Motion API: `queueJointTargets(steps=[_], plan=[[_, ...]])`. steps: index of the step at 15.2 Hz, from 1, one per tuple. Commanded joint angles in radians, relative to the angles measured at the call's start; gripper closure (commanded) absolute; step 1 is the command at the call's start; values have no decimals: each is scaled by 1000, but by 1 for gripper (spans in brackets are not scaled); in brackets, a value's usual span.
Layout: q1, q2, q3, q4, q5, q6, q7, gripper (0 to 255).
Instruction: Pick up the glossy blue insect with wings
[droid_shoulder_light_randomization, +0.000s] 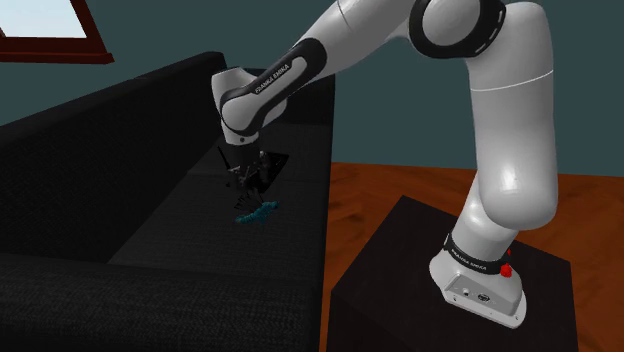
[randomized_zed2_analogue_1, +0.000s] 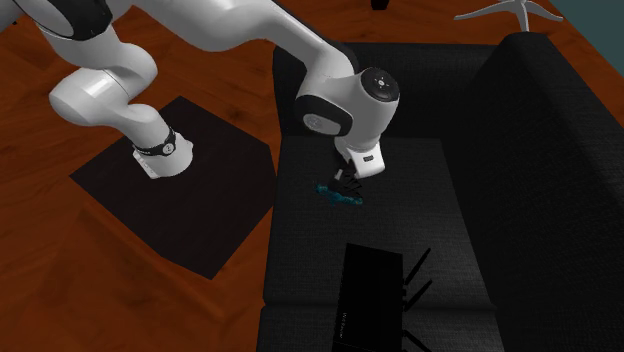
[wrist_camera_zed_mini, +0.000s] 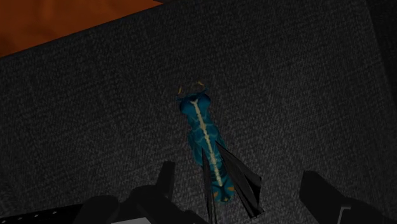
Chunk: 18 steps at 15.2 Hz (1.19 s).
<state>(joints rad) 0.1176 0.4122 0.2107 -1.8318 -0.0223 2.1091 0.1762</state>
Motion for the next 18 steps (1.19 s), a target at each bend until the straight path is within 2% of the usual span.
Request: queueJointTargets(steps=[1,6,7,18], plan=[[2,18,-1,-2,-4,20,2,0],[5,46,-5,-12,-10,58,4,0],[5,47,-5,-10,-10,56,4,255],[3,30,-3,-7,-6,37,3,255]])
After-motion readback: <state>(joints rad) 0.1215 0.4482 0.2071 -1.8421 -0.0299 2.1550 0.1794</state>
